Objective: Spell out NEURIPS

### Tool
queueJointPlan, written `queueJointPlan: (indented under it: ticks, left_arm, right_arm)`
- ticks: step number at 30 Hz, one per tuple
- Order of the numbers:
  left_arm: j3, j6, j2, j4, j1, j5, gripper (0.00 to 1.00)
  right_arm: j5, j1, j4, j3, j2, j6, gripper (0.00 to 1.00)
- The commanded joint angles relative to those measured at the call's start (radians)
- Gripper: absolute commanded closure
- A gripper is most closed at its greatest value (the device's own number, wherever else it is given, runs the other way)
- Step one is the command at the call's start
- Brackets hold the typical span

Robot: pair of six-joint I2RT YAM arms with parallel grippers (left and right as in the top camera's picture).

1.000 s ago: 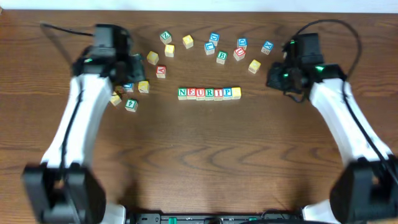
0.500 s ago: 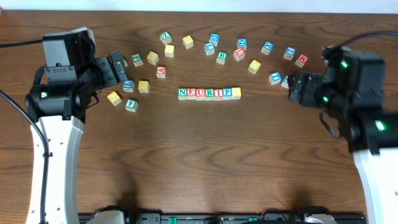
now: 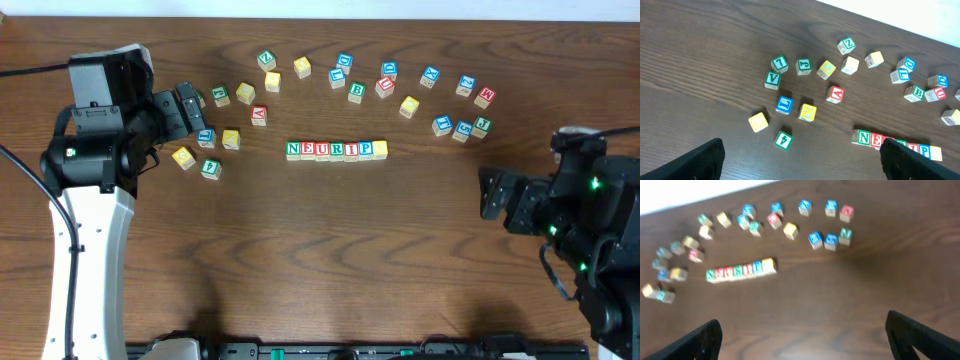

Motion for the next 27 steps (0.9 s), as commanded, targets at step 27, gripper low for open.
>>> queueJointPlan:
  ticks: [27]
  left_arm:
    - [0.010,0.002,-0.001,0.000,0.003,-0.010,0.02]
  right_arm:
    - [-0.037,-0.161,0.645,-0.607,-0.365,-0.082,0.01]
